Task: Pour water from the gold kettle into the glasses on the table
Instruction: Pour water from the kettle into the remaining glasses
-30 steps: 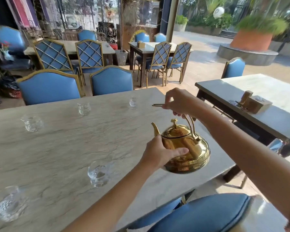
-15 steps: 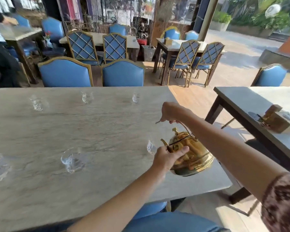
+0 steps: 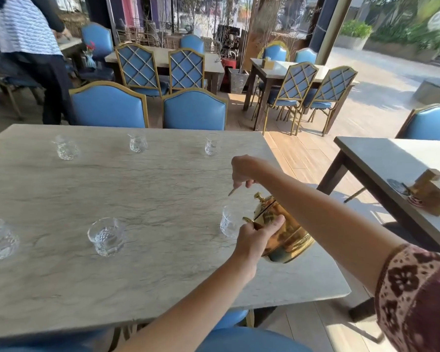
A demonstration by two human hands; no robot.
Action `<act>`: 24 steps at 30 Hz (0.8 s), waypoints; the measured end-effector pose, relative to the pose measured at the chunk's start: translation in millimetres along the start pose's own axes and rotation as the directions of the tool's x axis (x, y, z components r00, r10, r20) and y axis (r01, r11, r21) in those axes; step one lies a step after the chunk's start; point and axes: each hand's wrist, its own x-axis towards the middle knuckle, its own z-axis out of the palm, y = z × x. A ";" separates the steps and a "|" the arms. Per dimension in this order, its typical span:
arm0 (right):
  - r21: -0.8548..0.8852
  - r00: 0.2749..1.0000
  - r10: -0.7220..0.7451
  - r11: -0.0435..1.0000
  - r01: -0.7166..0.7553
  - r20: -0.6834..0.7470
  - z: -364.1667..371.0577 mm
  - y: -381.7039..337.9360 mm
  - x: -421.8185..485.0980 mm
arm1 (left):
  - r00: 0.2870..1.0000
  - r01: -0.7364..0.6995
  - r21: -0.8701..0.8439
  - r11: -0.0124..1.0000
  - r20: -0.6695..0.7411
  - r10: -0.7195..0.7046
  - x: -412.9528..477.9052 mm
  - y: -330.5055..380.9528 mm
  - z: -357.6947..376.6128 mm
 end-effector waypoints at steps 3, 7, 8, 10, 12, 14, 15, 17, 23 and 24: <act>-0.035 1.000 -0.011 0.999 0.011 0.015 -0.6 -4.0 0.9 | 1.000 -0.019 -0.023 1.000 0.000 0.019 1.2 -1.2 1.8; 0.010 1.000 -0.010 1.000 0.010 -0.018 -2.1 -5.7 4.0 | 0.999 -0.038 -0.043 0.998 0.012 0.039 2.9 2.4 2.8; 0.035 0.999 -0.013 0.999 0.014 -0.032 -2.6 -5.4 5.2 | 0.999 -0.040 -0.053 0.998 0.015 0.041 3.6 3.2 2.5; 0.068 0.999 -0.023 0.997 0.026 -0.049 -4.6 -4.5 6.0 | 0.999 -0.050 -0.060 0.997 0.018 0.051 3.1 5.2 2.2; 0.073 0.998 -0.030 0.997 0.034 -0.051 -6.8 -2.9 4.8 | 0.998 -0.063 -0.061 0.996 0.013 0.064 3.3 5.4 1.8; 0.061 0.998 -0.037 0.997 0.040 -0.046 -8.5 -2.4 3.9 | 0.998 -0.068 -0.058 0.996 -0.003 0.068 2.8 6.6 2.3; 0.056 0.998 -0.041 0.997 0.044 -0.046 -9.3 -2.4 3.7 | 0.998 -0.069 -0.059 0.996 -0.016 0.068 2.8 7.7 2.5; 0.051 0.998 -0.049 0.997 0.051 -0.049 -11.3 -2.7 4.4 | 0.997 -0.067 -0.068 0.995 -0.036 0.065 2.3 9.9 3.3; 0.058 0.996 -0.042 0.997 0.046 -0.073 -15.7 -3.4 2.6 | 0.996 -0.078 -0.048 0.996 -0.038 0.076 0.7 14.9 3.9; 0.053 0.996 -0.048 0.997 0.052 -0.078 -16.0 -3.3 2.5 | 0.996 -0.083 -0.041 0.996 -0.034 0.081 1.2 14.8 3.7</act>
